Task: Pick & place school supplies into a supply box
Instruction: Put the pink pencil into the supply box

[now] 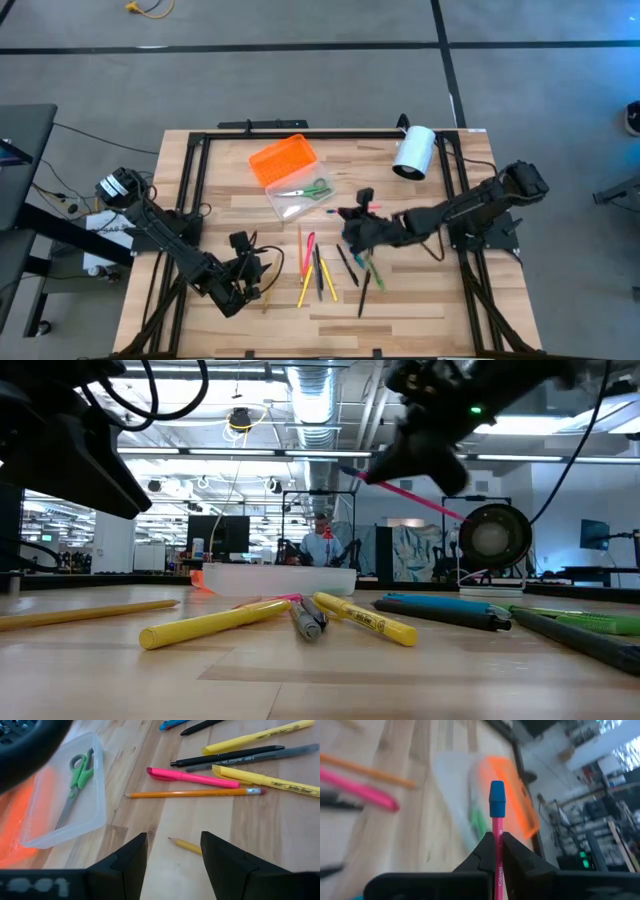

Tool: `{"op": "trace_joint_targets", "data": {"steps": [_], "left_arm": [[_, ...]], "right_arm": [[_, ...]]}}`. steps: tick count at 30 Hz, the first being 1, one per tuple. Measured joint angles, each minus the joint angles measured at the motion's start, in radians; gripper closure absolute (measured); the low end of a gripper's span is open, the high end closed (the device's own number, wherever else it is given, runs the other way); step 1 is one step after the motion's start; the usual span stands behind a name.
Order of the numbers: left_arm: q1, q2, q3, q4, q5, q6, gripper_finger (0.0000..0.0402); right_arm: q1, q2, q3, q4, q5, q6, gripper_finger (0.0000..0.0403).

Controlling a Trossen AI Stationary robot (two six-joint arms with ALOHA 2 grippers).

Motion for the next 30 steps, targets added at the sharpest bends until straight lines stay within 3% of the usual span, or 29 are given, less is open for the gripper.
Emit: {"op": "trace_joint_targets", "data": {"steps": [9, 20, 30], "left_arm": [[-0.034, 0.000, 0.000, -0.005, 0.000, -0.047, 0.0225], [-0.095, 0.002, 0.000, -0.090, -0.006, -0.179, 0.0225], [-0.141, 0.002, 0.000, -0.164, -0.049, -0.272, 0.0225]], "right_arm": [[-0.193, 0.187, 0.138, 0.176, -0.281, -0.184, 0.0403], [-0.309, 0.454, 0.405, 0.164, -0.374, -0.217, 0.0403], [-0.345, 0.525, 0.482, 0.156, -0.428, -0.206, 0.0403]]}}
